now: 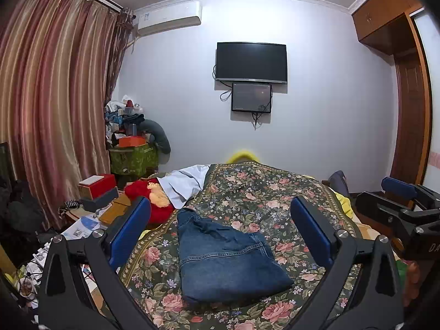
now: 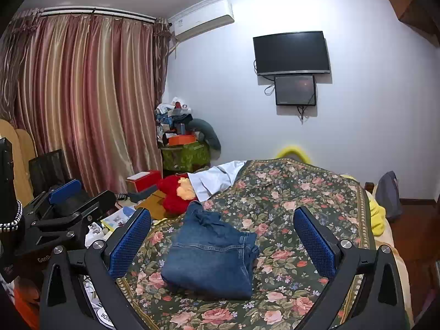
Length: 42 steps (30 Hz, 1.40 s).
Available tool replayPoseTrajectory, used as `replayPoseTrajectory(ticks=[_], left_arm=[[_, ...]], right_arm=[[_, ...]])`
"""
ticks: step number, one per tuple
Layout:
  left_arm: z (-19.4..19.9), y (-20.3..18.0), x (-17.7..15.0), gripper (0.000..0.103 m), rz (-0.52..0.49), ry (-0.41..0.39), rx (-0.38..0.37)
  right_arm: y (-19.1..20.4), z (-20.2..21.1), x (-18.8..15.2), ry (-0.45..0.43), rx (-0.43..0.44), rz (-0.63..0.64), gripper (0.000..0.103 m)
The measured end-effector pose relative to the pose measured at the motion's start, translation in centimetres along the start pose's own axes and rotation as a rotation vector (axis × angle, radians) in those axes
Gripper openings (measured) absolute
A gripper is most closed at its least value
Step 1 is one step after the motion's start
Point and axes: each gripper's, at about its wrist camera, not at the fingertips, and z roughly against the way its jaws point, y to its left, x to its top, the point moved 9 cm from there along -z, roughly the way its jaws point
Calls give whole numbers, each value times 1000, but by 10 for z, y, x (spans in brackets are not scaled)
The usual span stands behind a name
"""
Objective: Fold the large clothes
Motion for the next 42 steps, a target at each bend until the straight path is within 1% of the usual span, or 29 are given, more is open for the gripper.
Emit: replayPoseTrajectory(ticks=[6,13,29,36,42], left_arm=[[0,-1,-1,102,17,5,-2],[2,-2,-1,103,2,2,13],[4,-13,1,103,-9,-9,9],[5,-19,2,103,-16,-10,-14],[8,-23,3,103,-32,-14,-27]], right_arm=[[0,1,0,-4,5,-1,103],[2,1,0,-4,13,-4,103],[4,5,4,-22,15,-6,103],[3,9,8,-40,3,-16,103],[0,11,7,-38,0,-30,103]])
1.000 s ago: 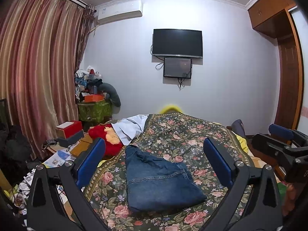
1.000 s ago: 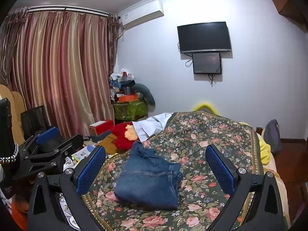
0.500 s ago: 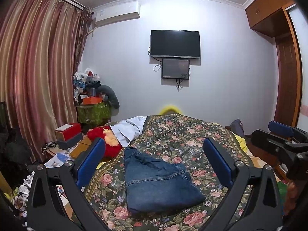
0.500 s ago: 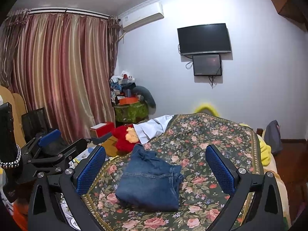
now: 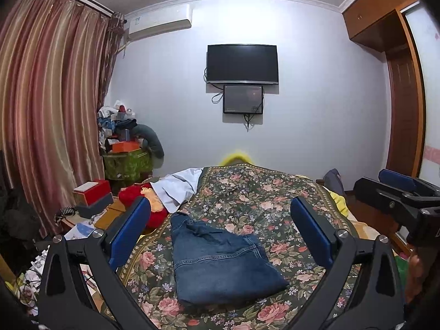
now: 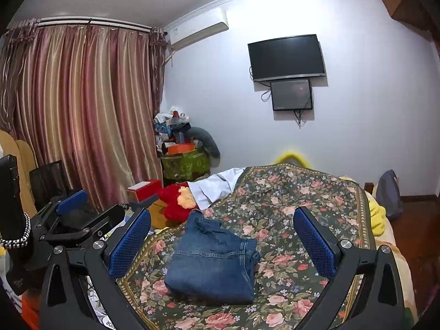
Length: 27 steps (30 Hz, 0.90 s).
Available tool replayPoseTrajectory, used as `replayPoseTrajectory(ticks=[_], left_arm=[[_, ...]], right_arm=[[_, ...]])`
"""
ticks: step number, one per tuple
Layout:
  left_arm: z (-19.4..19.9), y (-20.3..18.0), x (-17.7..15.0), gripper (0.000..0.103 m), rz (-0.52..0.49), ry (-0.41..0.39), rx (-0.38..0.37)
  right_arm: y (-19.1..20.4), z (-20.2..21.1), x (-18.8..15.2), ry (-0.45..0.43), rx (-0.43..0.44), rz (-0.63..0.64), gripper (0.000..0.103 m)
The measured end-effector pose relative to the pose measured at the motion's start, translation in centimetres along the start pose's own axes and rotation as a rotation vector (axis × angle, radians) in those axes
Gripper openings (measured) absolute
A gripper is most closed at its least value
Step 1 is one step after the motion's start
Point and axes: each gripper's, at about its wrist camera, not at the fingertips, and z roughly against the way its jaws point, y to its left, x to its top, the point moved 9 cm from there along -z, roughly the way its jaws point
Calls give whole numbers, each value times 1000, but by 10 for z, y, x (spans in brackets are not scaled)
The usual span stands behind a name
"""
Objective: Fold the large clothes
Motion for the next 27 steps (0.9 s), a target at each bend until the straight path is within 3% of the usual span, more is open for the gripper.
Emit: replayPoseTrajectory(ticks=[27], left_arm=[[-1,-6,3,103,7,6,-41]], right_arm=[[0,1,0,3,-11,-14,103]])
